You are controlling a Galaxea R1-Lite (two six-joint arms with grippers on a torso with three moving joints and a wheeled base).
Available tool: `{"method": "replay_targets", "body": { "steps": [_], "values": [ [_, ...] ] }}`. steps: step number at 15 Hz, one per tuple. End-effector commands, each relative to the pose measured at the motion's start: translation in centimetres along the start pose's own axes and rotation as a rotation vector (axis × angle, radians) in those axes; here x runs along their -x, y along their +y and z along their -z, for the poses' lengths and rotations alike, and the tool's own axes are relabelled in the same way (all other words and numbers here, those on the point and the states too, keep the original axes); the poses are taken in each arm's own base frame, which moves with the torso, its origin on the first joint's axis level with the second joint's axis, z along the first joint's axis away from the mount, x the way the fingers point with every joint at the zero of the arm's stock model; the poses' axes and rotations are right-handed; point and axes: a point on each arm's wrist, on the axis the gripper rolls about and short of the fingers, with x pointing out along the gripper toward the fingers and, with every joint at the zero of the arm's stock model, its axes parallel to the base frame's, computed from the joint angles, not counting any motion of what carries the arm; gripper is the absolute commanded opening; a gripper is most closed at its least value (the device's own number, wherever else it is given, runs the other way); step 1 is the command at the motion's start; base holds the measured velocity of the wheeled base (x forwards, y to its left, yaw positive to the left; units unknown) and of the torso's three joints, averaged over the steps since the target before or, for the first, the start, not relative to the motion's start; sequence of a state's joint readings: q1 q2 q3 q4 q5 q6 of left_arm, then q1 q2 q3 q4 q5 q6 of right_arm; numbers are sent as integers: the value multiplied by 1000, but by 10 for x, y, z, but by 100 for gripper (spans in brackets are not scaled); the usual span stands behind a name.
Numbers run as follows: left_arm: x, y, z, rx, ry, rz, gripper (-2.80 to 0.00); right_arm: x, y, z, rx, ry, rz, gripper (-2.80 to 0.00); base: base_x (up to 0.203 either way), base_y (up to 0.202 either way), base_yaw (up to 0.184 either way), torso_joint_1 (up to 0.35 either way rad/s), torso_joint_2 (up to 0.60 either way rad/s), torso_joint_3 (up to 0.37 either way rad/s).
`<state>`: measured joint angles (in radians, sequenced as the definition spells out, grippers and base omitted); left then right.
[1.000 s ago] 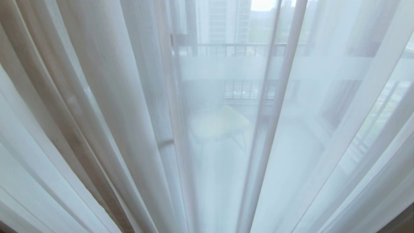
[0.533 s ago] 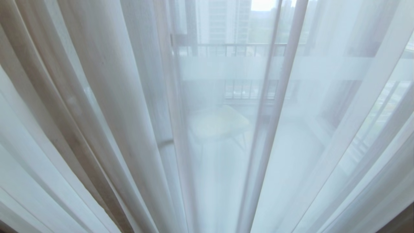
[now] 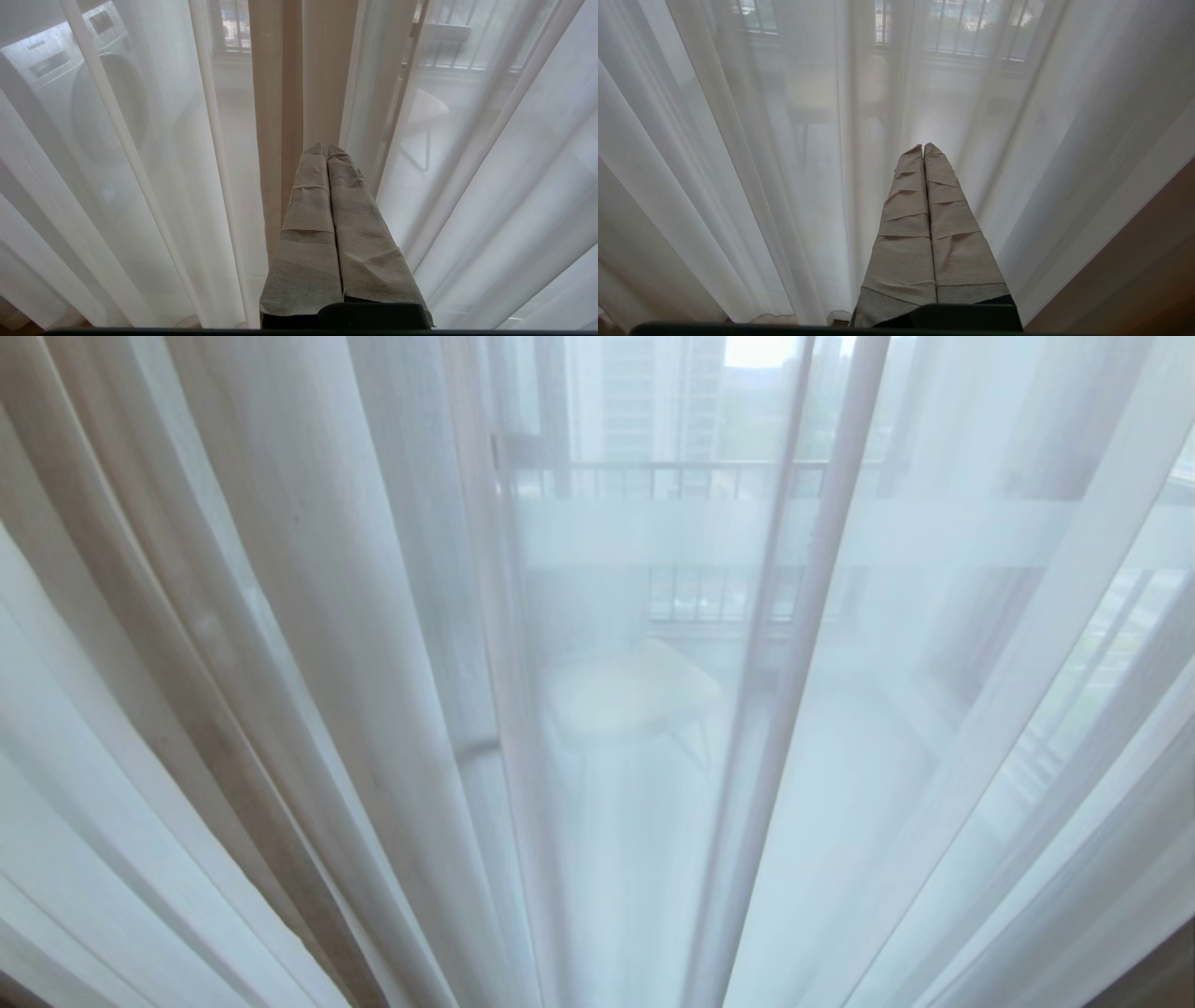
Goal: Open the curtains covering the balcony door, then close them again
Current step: Close the outer curtains on both sides
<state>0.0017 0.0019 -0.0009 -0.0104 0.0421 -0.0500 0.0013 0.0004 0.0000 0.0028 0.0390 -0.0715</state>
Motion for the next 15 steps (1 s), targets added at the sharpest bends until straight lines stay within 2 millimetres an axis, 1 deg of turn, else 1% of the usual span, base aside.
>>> {"method": "replay_targets", "body": {
  "steps": [1, 11, 15],
  "values": [
    [0, 0, 0, 1, -2, -1, -280, 0, 0, 0, 1, 0, -1, -280, 0, 0, 0, 0, 0, 0],
    [0, 0, 0, 1, -1, -2, -280, 0, 0, 0, 1, 0, -1, -280, 0, 0, 0, 0, 0, 0],
    [0, 0, 0, 1, -1, -1, -280, 0, 0, 0, 1, 0, -1, -280, 1, -165, 1, 2, 1, 3]
  ]
}}
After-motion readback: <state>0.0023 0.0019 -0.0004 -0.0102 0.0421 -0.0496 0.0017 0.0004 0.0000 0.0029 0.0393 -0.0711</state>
